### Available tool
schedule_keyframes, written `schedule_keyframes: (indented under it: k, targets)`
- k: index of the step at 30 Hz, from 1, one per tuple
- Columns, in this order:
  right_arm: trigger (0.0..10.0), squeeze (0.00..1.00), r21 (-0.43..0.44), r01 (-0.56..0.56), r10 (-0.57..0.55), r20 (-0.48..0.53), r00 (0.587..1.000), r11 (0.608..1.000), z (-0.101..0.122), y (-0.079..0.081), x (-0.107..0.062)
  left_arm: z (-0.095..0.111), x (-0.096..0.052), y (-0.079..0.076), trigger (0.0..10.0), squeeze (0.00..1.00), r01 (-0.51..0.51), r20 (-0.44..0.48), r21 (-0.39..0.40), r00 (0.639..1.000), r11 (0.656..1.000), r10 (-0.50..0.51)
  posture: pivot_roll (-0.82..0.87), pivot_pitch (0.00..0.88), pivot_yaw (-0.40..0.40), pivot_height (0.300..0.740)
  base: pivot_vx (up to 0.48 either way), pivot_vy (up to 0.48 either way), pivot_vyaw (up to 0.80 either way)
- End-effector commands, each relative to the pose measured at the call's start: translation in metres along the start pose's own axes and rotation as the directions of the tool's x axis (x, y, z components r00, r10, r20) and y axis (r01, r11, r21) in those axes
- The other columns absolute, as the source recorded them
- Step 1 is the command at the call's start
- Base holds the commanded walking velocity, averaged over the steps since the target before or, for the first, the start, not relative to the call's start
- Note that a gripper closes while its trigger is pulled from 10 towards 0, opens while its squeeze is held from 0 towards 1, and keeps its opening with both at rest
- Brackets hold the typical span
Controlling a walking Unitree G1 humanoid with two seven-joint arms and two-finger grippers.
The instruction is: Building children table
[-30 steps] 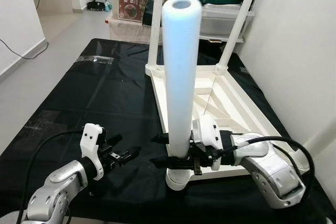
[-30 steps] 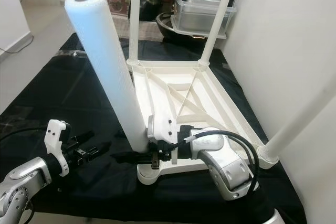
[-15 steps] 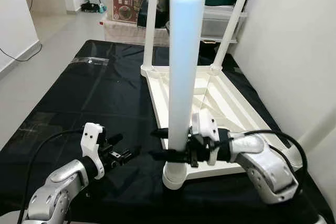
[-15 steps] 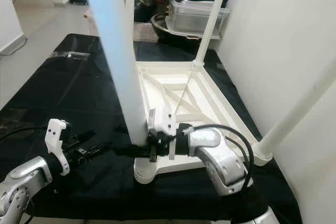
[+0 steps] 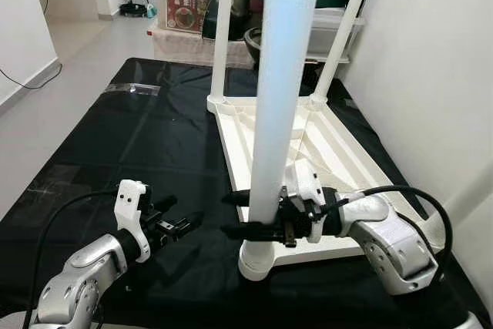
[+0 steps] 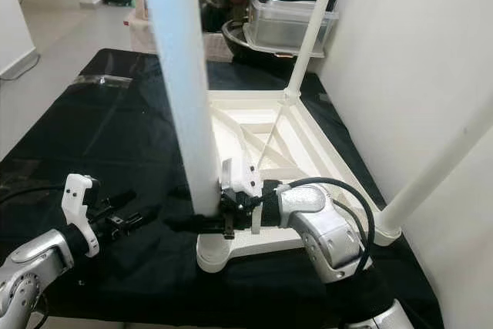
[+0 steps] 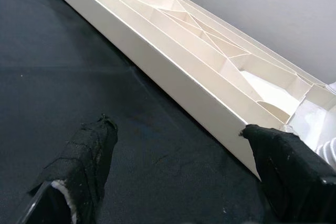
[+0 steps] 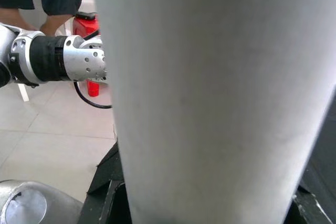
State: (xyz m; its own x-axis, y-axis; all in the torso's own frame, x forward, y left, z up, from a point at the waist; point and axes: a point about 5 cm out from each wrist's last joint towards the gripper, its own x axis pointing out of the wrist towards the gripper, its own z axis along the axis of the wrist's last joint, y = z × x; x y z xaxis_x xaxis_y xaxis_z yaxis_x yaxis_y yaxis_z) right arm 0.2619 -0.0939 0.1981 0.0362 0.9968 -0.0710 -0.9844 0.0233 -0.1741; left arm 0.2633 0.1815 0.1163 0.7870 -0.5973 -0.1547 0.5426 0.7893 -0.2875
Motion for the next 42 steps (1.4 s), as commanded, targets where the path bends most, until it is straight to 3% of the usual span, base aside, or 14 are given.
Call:
schedule_keyframes:
  k: [1, 15, 25, 35, 37, 42]
  targets:
    - [0.0, 0.0, 0.085, -0.086, 0.087, -0.008, 0.996, 0.993, -0.015, 0.013, 0.01, -0.003, -0.001, 0.0, 10.0, 0.0, -0.006, -0.006, -0.021, 1.0, 1.0, 0.006, 0.13, 0.0, -0.138, 0.74, 0.0, 0.0, 0.0]
    - [0.0, 0.0, 0.193, -0.013, 0.0, 0.065, 0.998, 0.981, -0.02, 0.005, 0.006, -0.001, -0.002, 0.003, 10.0, 0.0, -0.014, 0.0, -0.04, 1.0, 0.999, 0.014, 0.13, 0.0, -0.133, 0.74, 0.0, 0.0, 0.0]
    - [0.0, 0.0, 0.266, 0.109, -0.136, 0.084, 0.987, 0.958, -0.032, 0.013, 0.011, -0.001, -0.003, 0.005, 10.0, 0.0, -0.022, 0.001, -0.047, 1.0, 0.999, 0.022, 0.13, 0.0, -0.12, 0.74, 0.0, 0.0, 0.0]
    - [0.0, 0.0, 0.283, 0.316, -0.34, 0.038, 0.94, 0.905, -0.041, 0.007, 0.009, 0.002, 0.001, 0.006, 10.0, 0.0, -0.017, 0.003, -0.044, 1.0, 0.999, 0.017, 0.12, 0.0, -0.114, 0.74, 0.0, 0.0, 0.0]
    - [0.0, 0.0, 0.29, 0.375, -0.395, 0.011, 0.918, 0.88, -0.044, 0.007, 0.01, 0.001, 0.0, 0.006, 10.0, 0.0, -0.018, 0.003, -0.046, 1.0, 0.999, 0.018, 0.12, 0.0, -0.112, 0.74, 0.0, 0.0, 0.0]
    - [0.0, 0.0, 0.306, 0.432, -0.443, -0.036, 0.896, 0.849, -0.05, 0.009, 0.012, 0.0, 0.0, 0.006, 10.0, 0.0, -0.017, 0.001, -0.049, 1.0, 0.999, 0.017, 0.12, 0.0, -0.11, 0.74, 0.0, 0.0, 0.0]
